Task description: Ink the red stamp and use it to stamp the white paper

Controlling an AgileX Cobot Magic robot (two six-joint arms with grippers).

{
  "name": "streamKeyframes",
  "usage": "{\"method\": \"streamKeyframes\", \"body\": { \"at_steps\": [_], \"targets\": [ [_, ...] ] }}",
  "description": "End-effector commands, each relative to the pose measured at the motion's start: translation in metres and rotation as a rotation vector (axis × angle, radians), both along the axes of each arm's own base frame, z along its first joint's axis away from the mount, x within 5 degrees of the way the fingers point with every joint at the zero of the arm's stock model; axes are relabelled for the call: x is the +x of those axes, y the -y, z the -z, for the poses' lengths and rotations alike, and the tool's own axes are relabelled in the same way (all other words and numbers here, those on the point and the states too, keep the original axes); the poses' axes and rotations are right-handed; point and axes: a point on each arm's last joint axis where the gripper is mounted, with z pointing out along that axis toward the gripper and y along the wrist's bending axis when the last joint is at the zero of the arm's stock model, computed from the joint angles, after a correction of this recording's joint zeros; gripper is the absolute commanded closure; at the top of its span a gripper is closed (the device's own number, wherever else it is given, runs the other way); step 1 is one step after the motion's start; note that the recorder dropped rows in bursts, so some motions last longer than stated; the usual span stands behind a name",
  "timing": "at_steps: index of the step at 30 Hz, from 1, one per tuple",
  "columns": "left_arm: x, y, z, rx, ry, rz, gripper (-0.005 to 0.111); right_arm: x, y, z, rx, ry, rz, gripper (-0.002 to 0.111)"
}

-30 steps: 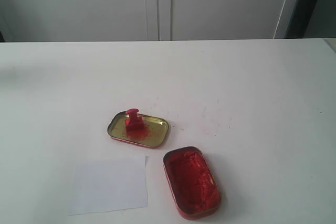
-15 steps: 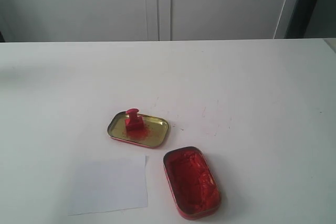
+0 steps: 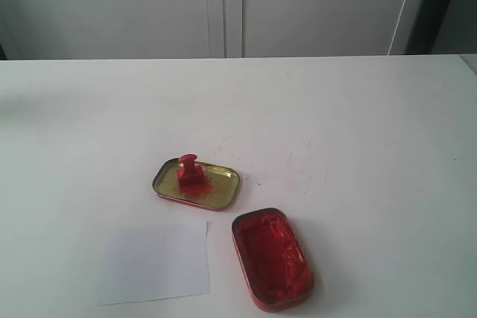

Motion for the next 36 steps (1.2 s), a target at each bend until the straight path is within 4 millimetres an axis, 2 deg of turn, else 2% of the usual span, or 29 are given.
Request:
{"method": "streamKeyframes", "body": {
  "at_steps": [1, 10, 18, 27, 31, 36],
  "targets": [
    [0.029, 0.002, -0.002, 0.033, -0.087, 0.035, 0.107, 0.0, 0.0, 0.0, -0.001, 0.016, 0.005, 0.108],
    [0.079, 0.005, 0.002, 0.06, -0.238, 0.078, 0.107, 0.0, 0.0, 0.0, -0.001, 0.016, 0.005, 0.108],
    [0.117, 0.023, 0.009, 0.089, -0.331, 0.175, 0.107, 0.0, 0.0, 0.0, -0.001, 0.016, 0.005, 0.108],
    [0.183, 0.068, 0.024, 0.133, -0.486, 0.353, 0.107, 0.0, 0.0, 0.0, -0.001, 0.016, 0.005, 0.108],
    [0.203, 0.088, 0.034, 0.132, -0.53, 0.425, 0.107, 0.0, 0.0, 0.0, -0.001, 0.016, 0.005, 0.108],
    [0.224, 0.128, 0.046, 0.145, -0.577, 0.582, 0.107, 0.0, 0.0, 0.0, -0.001, 0.016, 0.005, 0.108]
  ]
}}
